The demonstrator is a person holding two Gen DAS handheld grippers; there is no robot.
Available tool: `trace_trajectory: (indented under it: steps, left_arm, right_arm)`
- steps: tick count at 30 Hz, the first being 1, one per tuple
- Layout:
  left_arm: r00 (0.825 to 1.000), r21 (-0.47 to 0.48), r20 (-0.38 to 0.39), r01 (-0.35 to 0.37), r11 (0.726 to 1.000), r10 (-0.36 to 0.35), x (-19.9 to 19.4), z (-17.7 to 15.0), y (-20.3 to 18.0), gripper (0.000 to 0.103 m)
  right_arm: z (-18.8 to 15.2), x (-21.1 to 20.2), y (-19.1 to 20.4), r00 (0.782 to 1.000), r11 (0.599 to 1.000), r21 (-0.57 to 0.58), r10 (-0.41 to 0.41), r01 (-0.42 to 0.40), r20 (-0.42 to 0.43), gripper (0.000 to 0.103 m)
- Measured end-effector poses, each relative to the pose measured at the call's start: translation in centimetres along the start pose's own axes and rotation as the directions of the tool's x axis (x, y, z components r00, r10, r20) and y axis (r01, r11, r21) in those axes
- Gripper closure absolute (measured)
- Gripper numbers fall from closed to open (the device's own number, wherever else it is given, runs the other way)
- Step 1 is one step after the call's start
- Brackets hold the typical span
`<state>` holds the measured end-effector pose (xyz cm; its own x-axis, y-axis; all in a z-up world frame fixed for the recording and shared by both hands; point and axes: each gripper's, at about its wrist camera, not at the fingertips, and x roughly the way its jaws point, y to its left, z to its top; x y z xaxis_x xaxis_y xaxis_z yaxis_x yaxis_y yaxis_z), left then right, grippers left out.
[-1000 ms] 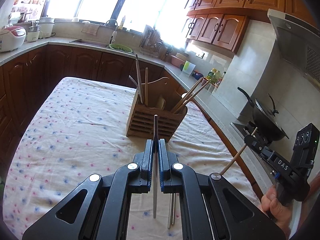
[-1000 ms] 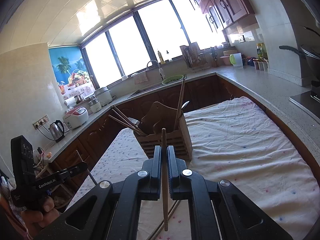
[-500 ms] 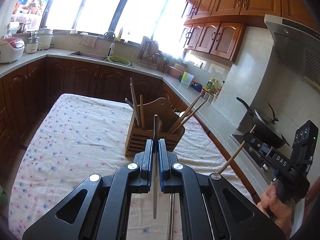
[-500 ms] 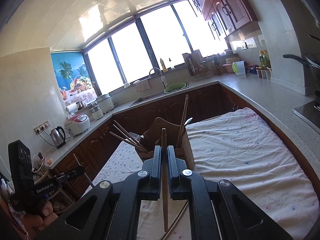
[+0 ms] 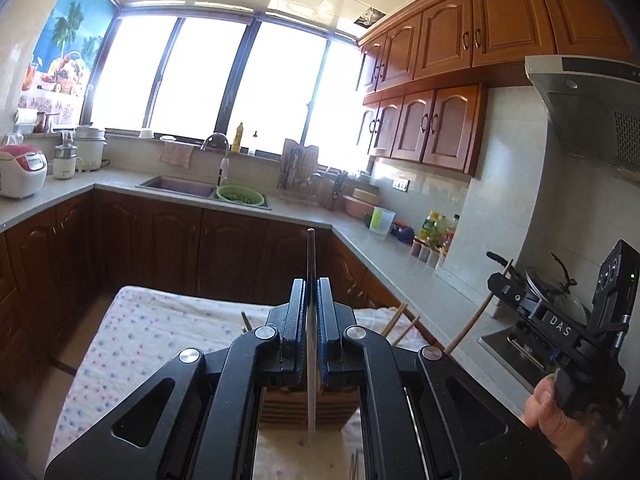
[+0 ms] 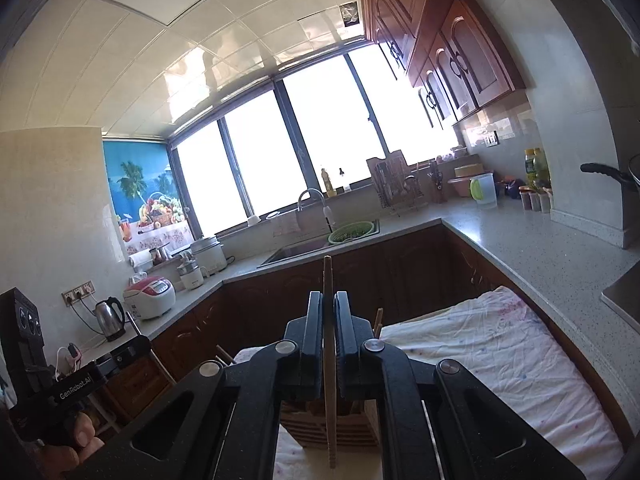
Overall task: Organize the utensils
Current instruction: 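Lift both chopsticks and lower them into the wooden holder, then open both tools to release the chopsticks in the holder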
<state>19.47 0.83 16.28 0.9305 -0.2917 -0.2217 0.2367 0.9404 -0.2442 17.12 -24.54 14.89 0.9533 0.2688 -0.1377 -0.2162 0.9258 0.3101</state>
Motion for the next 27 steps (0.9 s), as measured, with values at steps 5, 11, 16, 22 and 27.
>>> trace_trajectory:
  steps: [5,11,16,22,27]
  left_arm:
    - [0.997,0.037,0.059,-0.049,0.998,0.047,2.9,1.1,-0.8,0.099]
    - [0.994,0.050,0.056,-0.101,0.994,0.098,6.6,-0.7,-0.8,0.099]
    - [0.995,0.029,0.018,-0.103,0.994,0.102,7.7,-2.7,-0.1,0.099]
    - [0.995,0.022,-0.028,-0.093,0.995,0.093,7.5,-4.9,0.2,0.099]
    - [0.994,0.014,-0.071,-0.087,0.996,0.088,7.2,-6.6,0.5,0.099]
  right_arm:
    - [1.5,2.6,0.0,0.999,1.000,0.002,-0.005,0.004,0.042,0.098]
    - [0.7,5.7,0.0,0.999,0.999,-0.038,-0.006,0.008,0.045,0.098]
    - [-1.1,7.4,-0.3,1.000,0.998,-0.060,-0.016,0.016,0.003,0.098]
    - [-3.4,7.8,-1.8,0.998,0.999,-0.036,-0.042,0.041,-0.042,0.098]
    - [-5.1,8.1,-2.7,0.994,0.999,-0.018,-0.053,0.051,-0.094,0.097]
